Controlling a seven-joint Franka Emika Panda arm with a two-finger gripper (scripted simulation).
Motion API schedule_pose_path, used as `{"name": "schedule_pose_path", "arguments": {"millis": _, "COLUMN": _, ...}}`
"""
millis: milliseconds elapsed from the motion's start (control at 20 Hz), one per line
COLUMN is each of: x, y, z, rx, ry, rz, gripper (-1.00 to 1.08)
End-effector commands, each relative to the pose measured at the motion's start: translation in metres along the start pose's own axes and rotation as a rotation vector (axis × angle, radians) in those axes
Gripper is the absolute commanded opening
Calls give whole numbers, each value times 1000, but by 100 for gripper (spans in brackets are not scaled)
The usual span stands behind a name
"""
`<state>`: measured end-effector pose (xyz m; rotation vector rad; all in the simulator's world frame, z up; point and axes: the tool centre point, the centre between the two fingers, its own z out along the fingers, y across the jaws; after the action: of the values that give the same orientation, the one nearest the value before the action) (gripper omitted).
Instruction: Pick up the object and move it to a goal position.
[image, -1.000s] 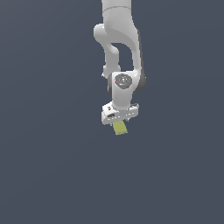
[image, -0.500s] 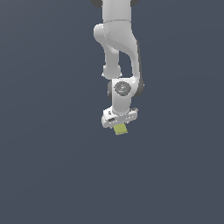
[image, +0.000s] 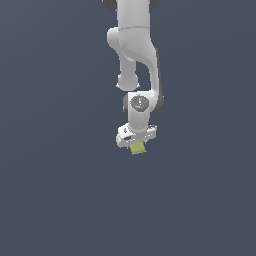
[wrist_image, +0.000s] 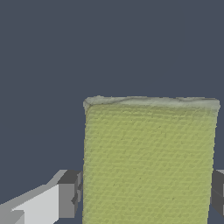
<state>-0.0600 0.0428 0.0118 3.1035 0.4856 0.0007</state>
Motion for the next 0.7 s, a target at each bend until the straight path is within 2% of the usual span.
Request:
{"name": "schedule_pose_path", "arguments": {"millis": 0, "x": 0, "y": 0, "z": 1, "rx": 0, "ry": 0, "rz": -1, "gripper": -100}}
{"name": "schedule_pose_path", "arguments": {"millis": 650, "x": 1, "y": 3, "z": -17, "rx": 0, "ry": 0, "rz": 0, "gripper": -100}}
